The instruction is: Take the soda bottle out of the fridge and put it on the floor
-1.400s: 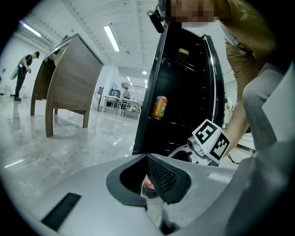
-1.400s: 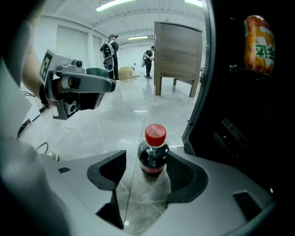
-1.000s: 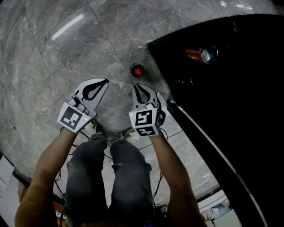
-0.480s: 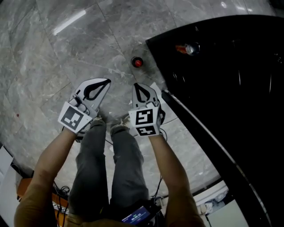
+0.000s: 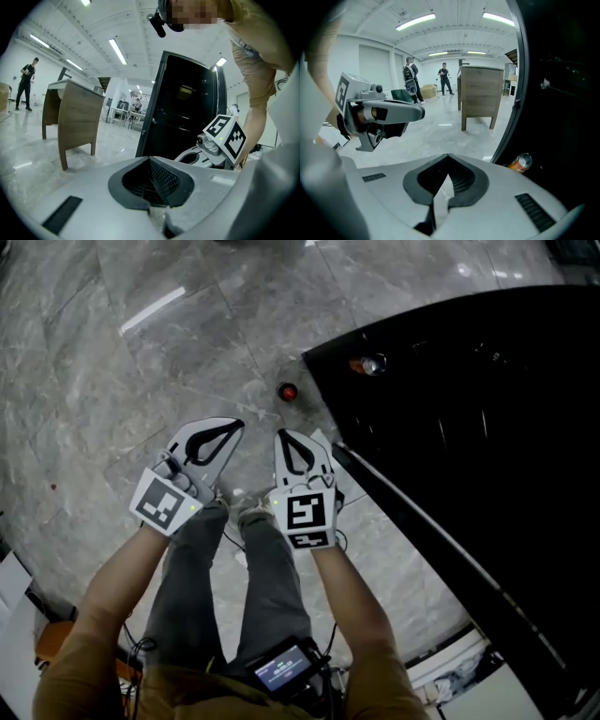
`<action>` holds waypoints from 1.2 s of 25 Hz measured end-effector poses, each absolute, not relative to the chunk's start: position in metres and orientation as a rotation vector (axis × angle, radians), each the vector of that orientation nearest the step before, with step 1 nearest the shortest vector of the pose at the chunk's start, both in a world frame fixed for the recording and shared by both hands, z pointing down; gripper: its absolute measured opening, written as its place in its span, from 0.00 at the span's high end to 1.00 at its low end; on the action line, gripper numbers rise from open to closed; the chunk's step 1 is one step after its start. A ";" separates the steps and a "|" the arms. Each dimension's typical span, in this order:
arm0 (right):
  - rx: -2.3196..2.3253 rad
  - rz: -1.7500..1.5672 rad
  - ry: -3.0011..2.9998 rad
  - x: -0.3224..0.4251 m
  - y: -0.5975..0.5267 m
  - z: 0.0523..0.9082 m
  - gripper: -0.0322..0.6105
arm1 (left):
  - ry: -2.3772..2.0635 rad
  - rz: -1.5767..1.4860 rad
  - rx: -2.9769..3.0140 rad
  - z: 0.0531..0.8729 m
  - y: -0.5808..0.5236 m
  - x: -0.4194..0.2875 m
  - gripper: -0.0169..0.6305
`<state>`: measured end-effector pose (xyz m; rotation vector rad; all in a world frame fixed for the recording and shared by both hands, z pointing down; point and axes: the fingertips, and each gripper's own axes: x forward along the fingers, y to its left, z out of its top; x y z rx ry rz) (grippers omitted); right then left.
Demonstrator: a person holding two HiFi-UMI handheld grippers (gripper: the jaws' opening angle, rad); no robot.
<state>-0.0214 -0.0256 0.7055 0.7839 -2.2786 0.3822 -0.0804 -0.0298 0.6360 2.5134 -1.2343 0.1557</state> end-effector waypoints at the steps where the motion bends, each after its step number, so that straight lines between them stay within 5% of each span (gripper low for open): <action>1: 0.793 0.379 -2.287 -0.024 -0.028 0.691 0.95 | -1.235 0.156 2.516 0.623 -0.029 -0.082 0.98; 30: 1.236 0.255 -2.459 0.022 -0.016 0.319 0.95 | -1.222 0.138 2.702 0.304 0.015 -0.052 0.98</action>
